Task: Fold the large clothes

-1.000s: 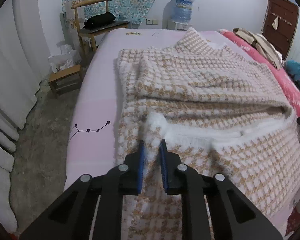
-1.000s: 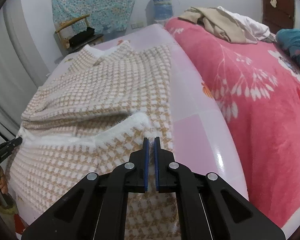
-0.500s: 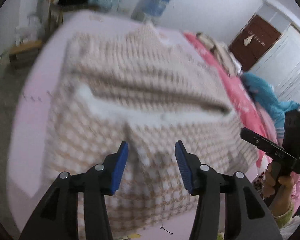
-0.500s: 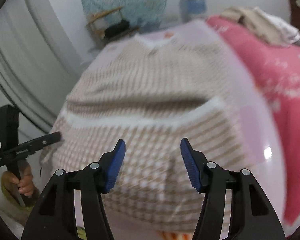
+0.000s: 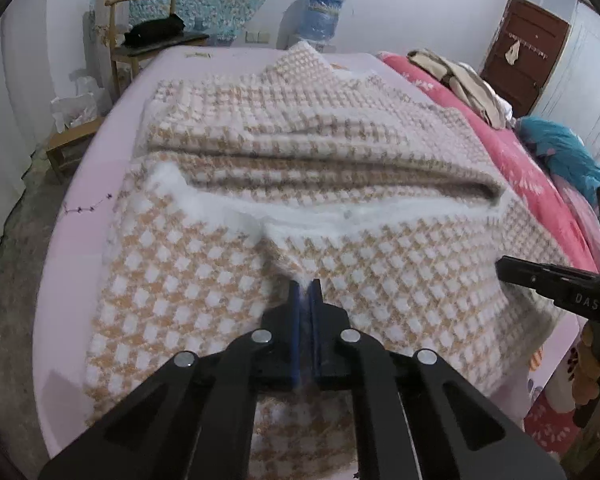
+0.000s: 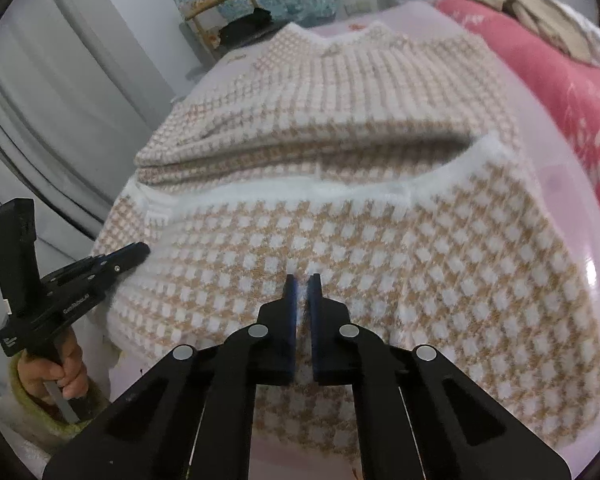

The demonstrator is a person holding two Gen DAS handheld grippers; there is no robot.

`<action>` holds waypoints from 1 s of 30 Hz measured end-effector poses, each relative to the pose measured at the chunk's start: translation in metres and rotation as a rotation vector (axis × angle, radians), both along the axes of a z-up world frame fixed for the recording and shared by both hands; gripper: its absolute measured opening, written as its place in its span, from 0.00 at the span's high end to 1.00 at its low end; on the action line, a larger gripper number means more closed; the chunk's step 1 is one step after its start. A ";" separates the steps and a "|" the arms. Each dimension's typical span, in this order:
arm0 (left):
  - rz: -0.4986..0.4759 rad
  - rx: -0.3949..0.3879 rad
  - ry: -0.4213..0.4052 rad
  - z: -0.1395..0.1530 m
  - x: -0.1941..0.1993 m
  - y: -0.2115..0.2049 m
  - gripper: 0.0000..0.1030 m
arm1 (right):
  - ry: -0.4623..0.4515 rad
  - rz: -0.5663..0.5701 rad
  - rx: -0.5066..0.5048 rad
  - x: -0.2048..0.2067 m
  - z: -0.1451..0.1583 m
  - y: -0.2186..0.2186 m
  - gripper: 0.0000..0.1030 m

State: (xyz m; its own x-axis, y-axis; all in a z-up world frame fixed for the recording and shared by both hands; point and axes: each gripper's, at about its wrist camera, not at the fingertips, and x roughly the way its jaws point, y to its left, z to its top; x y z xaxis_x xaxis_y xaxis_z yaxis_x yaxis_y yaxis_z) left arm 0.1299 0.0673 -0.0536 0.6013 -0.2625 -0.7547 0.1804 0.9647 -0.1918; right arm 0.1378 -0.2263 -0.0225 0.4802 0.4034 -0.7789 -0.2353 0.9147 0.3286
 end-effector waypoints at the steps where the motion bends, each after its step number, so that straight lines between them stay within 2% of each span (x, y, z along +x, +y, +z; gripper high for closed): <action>1: 0.002 0.003 -0.018 0.004 -0.002 0.004 0.96 | -0.015 -0.008 0.003 -0.001 0.004 0.001 0.98; 4: 0.007 0.008 -0.099 0.023 -0.002 0.007 0.96 | -0.066 -0.024 0.014 0.002 0.018 -0.002 0.99; 7: 0.007 0.034 -0.118 0.024 0.006 0.004 0.96 | -0.081 -0.031 -0.010 0.009 0.019 -0.002 0.99; 14: -0.006 0.070 -0.041 -0.010 0.021 -0.002 0.96 | -0.035 -0.040 -0.045 0.024 -0.014 0.006 0.97; 17: -0.007 0.085 -0.047 -0.010 0.020 -0.003 0.96 | -0.029 -0.054 -0.014 0.022 -0.006 -0.004 0.86; 19: -0.005 0.072 -0.043 -0.011 0.021 -0.001 0.95 | -0.056 -0.069 0.005 0.022 0.003 -0.012 0.85; 21: -0.006 0.067 -0.042 -0.011 0.022 0.000 0.95 | -0.091 -0.111 -0.032 0.025 0.012 -0.021 0.80; 25: -0.011 0.082 -0.042 -0.011 0.023 -0.001 0.95 | -0.112 -0.215 -0.083 0.034 0.013 -0.048 0.80; 26: -0.013 0.084 -0.042 -0.011 0.022 -0.001 0.94 | -0.117 -0.245 -0.123 0.038 0.008 -0.055 0.81; 28: -0.017 0.086 -0.040 -0.010 0.024 -0.002 0.93 | -0.088 -0.299 -0.195 0.046 -0.008 -0.068 0.89; 30: -0.020 0.085 -0.038 -0.010 0.024 -0.001 0.93 | -0.068 -0.316 -0.107 0.047 -0.015 -0.083 0.89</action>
State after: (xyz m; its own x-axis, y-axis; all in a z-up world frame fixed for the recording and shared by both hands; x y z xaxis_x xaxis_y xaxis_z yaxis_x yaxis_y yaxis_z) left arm 0.1543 0.0661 -0.0639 0.6250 -0.2110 -0.7516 0.2058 0.9733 -0.1020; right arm 0.1848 -0.3092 -0.0380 0.6205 0.1443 -0.7708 0.0473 0.9742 0.2205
